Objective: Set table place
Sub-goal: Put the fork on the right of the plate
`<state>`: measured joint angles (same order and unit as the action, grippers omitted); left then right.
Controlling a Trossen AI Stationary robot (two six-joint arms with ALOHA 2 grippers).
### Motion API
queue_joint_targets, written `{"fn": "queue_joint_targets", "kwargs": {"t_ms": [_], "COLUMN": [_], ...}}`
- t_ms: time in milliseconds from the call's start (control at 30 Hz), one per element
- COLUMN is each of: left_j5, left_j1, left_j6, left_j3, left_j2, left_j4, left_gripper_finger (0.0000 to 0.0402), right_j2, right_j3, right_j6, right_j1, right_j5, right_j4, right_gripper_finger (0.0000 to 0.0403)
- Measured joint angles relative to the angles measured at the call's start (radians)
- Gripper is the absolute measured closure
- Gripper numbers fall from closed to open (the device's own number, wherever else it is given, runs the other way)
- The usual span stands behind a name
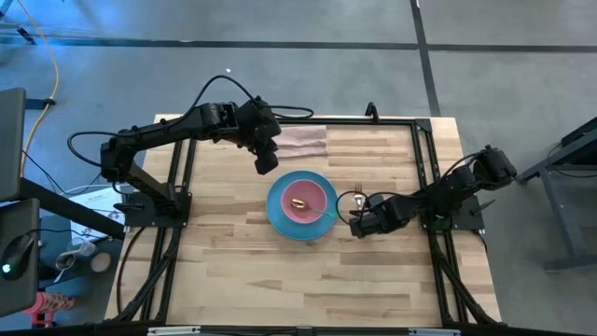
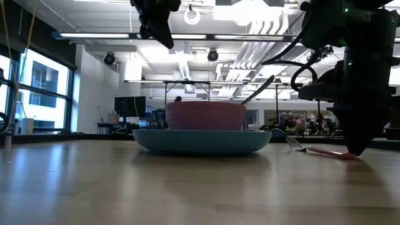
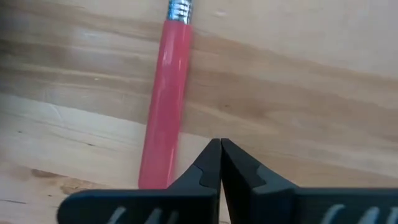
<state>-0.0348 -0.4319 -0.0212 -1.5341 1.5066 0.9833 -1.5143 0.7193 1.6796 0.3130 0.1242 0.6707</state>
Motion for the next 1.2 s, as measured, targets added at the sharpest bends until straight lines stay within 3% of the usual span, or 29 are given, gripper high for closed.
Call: {"fn": "queue_joint_targets", "kwargs": {"t_ms": [433, 600, 900, 1200], "left_j5": [-0.003, -0.003, -0.003, -0.003], "left_j1": [0.000, 0.000, 0.000, 0.000], "left_j6": [-0.009, -0.009, -0.006, -0.005], "left_j3": [0.000, 0.000, 0.000, 0.000], "left_j2": [0.000, 0.000, 0.000, 0.000], "left_j4": [0.046, 0.048, 0.067, 0.067], "left_gripper_finger": [0.0350, 0.0350, 0.0350, 0.0350], "right_j2": [0.005, 0.000, -0.036, -0.038], "right_j3": [0.000, 0.000, 0.000, 0.000], "right_j6": [-0.099, -0.187, -0.307, -0.311], "right_j1": [-0.052, -0.118, -0.206, -0.233], "right_j5": [0.093, 0.126, 0.119, 0.103], "right_j4": [0.085, 0.011, -0.057, -0.070], "right_gripper_finger": [0.0403, 0.0403, 0.0403, 0.0403]}}
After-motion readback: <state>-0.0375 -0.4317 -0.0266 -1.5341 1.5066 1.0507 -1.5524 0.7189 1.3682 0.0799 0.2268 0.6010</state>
